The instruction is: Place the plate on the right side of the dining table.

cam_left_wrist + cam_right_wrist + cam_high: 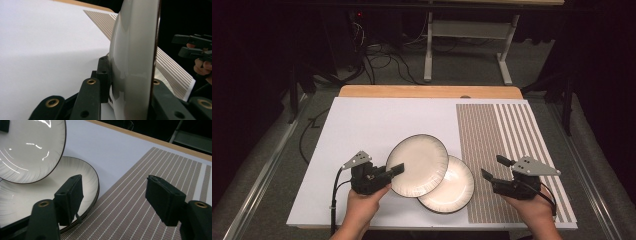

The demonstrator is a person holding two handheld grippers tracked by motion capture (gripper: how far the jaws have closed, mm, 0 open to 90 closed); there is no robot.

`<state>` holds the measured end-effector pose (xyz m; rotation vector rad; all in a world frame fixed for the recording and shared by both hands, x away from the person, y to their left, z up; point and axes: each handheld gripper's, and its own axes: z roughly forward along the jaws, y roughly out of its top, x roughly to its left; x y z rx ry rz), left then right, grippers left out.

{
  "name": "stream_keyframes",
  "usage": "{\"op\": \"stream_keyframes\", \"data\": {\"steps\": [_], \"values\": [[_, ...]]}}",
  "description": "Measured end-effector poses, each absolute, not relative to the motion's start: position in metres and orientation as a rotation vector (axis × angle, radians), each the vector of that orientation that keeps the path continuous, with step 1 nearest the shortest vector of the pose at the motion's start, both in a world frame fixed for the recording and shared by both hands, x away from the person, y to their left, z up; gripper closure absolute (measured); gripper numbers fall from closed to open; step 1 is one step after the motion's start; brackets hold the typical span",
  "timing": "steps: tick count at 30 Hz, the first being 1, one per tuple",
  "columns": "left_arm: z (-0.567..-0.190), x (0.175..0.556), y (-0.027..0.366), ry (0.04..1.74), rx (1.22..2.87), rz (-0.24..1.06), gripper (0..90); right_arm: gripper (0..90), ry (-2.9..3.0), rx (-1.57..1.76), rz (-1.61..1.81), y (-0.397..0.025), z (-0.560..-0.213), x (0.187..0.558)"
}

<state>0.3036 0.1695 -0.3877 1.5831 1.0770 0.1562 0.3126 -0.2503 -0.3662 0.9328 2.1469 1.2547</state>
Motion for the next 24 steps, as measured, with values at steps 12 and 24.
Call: {"op": "stream_keyframes", "data": {"steps": [12, 24], "values": [[-0.380, 0.294, 0.172, 0.939, 1.629, 0.359, 75.0, 12.7, 2.061, 0.976, 1.276, -0.266, -0.362, 0.308], [-0.377, 0.289, 0.171, 0.850, 1.695, 0.438, 74.3, 0.5, 1.993, 1.010, 1.298, -0.279, -0.360, 0.304]]}}
